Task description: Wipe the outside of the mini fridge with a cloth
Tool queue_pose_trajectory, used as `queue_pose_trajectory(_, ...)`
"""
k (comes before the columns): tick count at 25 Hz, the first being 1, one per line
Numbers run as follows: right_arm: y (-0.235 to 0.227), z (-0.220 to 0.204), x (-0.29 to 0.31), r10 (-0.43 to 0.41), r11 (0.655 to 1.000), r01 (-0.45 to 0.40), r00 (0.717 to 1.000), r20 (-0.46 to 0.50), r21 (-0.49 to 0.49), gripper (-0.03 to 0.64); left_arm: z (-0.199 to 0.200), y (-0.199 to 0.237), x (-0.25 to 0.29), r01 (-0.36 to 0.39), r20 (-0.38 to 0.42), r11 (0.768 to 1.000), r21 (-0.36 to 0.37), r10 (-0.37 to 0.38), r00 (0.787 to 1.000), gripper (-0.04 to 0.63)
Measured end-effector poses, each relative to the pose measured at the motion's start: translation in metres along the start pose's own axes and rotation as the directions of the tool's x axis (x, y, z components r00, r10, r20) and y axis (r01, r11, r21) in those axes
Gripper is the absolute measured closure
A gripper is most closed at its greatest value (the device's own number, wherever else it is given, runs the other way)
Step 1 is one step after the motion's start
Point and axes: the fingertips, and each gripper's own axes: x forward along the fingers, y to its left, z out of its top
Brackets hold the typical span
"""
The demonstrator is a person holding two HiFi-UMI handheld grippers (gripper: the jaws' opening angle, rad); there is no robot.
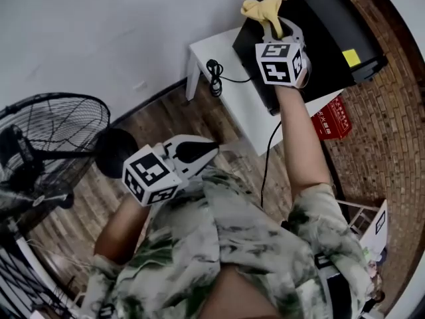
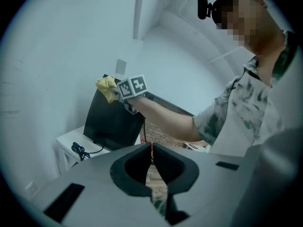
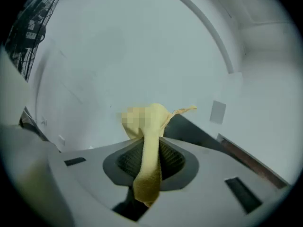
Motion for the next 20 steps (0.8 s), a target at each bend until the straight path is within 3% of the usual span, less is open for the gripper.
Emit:
queue_pose_trajectory(4,-0.033,0.034,0.008,-0.066,0.998,0.066,0.997,0.026,-0.017,0.529,0.003,0.0,-0.004,-0.002,0.011,1.0,0.004,0.002,1.0,0.563)
queue_pose_trajectory(7,-0.04,0.032,0.021,-0.082,0.996,0.082,0.997,-0.009,-0.027,0.529,0.003,0.0,-0.01,-0.01,0.016,1.0,0.003,0.01,1.0,0.563)
queue_pose_trajectory(20,0.051,-0.071,0.077,0.054,0.997,-0.067,0.971,-0.234,-0.047,0.529,-0.006,0.019,-0.032,-0.083,0.022,0.995,-0.056,0.084,0.996,0.563)
